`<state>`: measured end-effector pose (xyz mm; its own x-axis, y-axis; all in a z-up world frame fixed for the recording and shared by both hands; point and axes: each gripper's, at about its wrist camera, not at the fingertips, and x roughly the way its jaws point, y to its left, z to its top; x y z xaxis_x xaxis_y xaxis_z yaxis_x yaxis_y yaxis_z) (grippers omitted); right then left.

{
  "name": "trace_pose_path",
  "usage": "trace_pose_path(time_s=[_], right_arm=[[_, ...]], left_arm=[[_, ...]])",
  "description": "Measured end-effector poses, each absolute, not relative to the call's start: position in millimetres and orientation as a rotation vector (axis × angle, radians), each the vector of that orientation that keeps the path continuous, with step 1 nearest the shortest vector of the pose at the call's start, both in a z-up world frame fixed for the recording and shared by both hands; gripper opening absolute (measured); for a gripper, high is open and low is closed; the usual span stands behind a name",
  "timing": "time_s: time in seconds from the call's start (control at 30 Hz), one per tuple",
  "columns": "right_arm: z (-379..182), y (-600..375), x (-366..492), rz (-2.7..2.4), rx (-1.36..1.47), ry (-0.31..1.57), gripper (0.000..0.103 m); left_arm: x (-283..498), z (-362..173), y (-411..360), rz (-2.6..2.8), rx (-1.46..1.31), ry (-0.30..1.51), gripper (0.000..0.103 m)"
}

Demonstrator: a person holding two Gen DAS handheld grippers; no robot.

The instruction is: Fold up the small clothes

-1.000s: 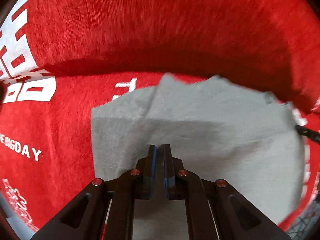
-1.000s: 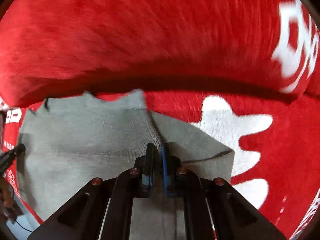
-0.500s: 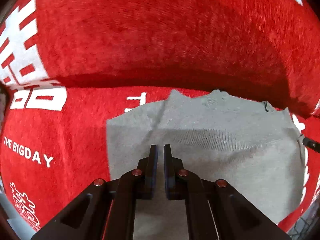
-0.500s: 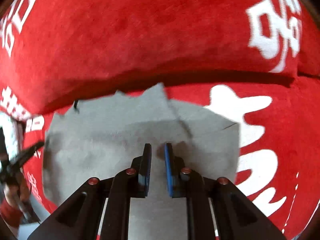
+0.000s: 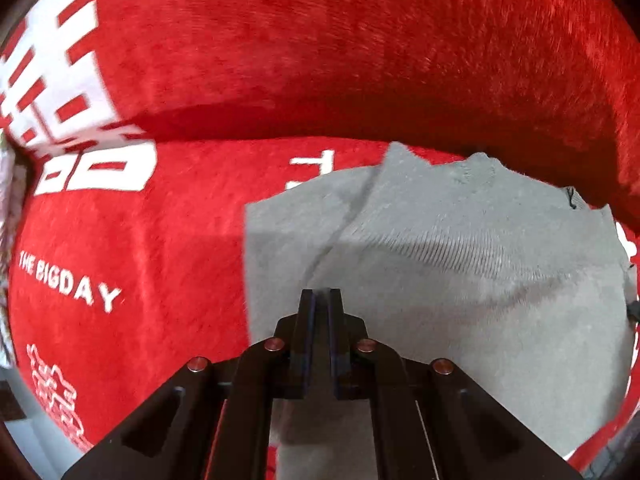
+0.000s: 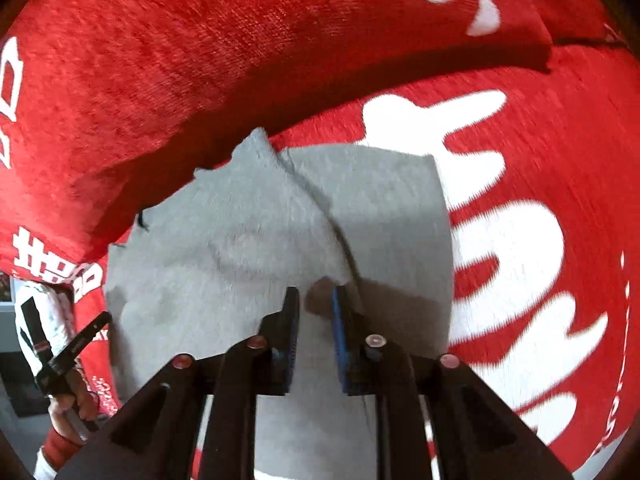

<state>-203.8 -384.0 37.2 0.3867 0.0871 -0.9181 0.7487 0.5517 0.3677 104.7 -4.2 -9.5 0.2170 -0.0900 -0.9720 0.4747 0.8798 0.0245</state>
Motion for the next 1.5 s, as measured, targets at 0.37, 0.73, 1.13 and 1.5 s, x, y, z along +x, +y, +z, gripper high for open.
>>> trace_pose_path(time_s=[0.37, 0.73, 1.13, 1.5], right_arm=[[27, -334, -214, -0.432, 1.014, 1.134, 0.048], [12, -290, -175, -0.326, 1.003, 1.165, 0.075], [13, -192, -120, -0.319, 1.029, 1.146, 0.077], [-6, -117, -75, -0.216, 1.184, 1.129, 0.077]], left_arm=[[41, 25, 3, -0.417, 0.283, 1.325, 0.102], [47, 15, 29, -0.387, 0.24, 1.321, 0.102], [79, -4, 91, -0.466, 0.273, 1.397, 0.102], [107, -9, 144, -0.475, 0.207, 1.435, 0.102]])
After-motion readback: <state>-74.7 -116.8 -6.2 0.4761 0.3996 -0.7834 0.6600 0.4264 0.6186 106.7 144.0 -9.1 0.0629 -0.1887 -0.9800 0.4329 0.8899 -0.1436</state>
